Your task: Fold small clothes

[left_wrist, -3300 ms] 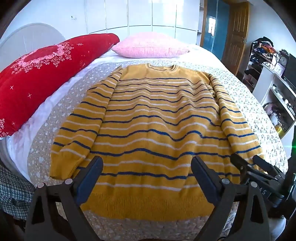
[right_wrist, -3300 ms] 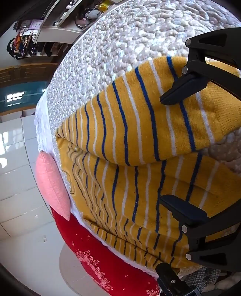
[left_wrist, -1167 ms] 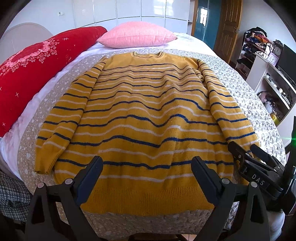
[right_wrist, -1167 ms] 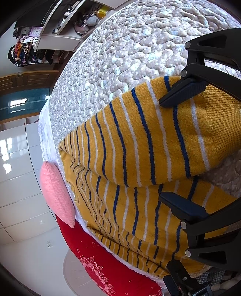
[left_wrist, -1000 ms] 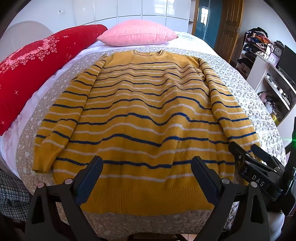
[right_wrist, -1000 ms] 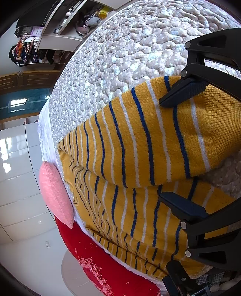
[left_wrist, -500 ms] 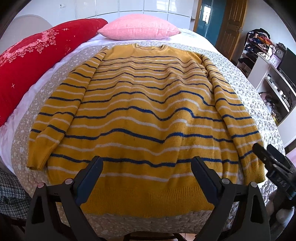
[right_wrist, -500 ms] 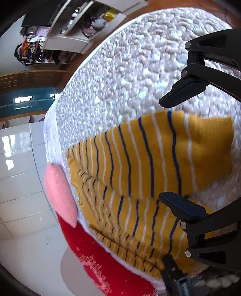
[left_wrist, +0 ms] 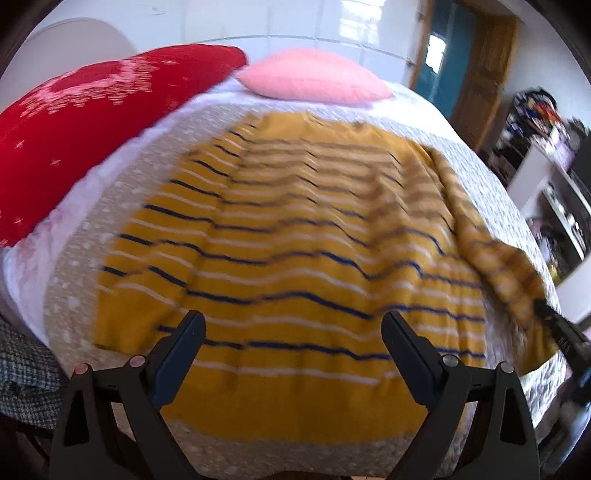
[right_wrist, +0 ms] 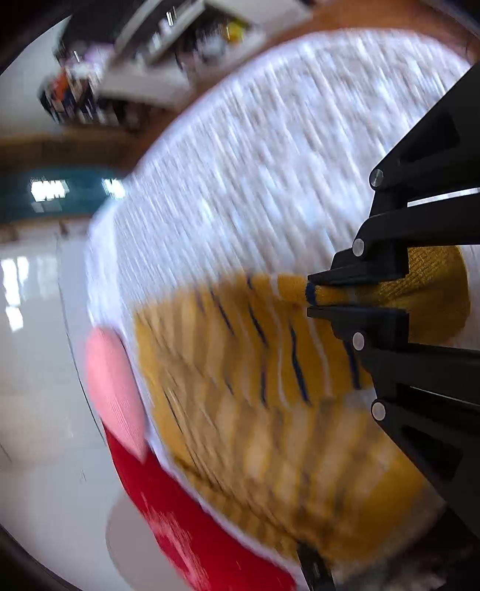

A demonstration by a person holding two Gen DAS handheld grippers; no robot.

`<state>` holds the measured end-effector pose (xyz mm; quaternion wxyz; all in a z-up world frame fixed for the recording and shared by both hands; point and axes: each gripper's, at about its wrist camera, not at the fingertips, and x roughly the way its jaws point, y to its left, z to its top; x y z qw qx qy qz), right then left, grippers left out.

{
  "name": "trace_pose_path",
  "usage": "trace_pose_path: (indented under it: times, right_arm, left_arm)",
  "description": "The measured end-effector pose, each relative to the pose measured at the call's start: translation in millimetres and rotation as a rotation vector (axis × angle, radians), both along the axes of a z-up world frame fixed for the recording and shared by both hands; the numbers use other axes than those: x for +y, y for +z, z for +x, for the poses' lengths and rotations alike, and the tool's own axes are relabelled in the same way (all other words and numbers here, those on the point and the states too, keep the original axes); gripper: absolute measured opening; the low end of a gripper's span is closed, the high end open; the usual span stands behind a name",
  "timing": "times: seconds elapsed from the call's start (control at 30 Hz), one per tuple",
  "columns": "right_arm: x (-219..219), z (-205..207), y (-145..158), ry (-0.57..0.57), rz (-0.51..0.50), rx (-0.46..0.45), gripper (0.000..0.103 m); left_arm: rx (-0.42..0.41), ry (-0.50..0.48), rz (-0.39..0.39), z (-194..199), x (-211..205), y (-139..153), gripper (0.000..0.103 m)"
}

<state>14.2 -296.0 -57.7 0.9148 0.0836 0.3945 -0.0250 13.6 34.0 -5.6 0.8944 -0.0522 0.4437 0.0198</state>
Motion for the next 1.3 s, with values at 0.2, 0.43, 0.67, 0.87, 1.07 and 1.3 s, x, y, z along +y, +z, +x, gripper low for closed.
trace_pose_path:
  times: [0.2, 0.43, 0.67, 0.87, 1.07, 1.3]
  right_arm:
    - [-76.5, 19.5, -0.7, -0.354, -0.169, 0.066, 0.018]
    - [-65.8, -15.0, 3.3, -0.290, 0.005, 0.016, 0.062]
    - [-1.8, -11.6, -4.4, -0.158, 0.032, 0.041, 0.062]
    - [54.6, 1.0, -11.6, -0.026, -0.006, 0.071, 0.062]
    - [89.9, 7.6, -19.5, 0.047, -0.059, 0.096, 0.062]
    - [107.6, 12.4, -19.0, 0.095, -0.101, 0.111, 0.062]
  left_arm:
    - [-0.010, 0.156, -0.036, 4.2, 73.7, 5.1, 0.096]
    - [0.029, 0.284, 0.000, 3.3, 151.1, -14.5, 0.096]
    - [-0.009, 0.136, -0.051, 1.2, 139.4, -21.8, 0.096]
    - [0.008, -0.026, 0.147, 17.1, 86.5, -29.9, 0.036]
    - [0.084, 0.015, -0.015, 40.6, 123.4, -35.7, 0.006]
    - [-0.003, 0.315, 0.032, 57.4, 218.8, -4.7, 0.006]
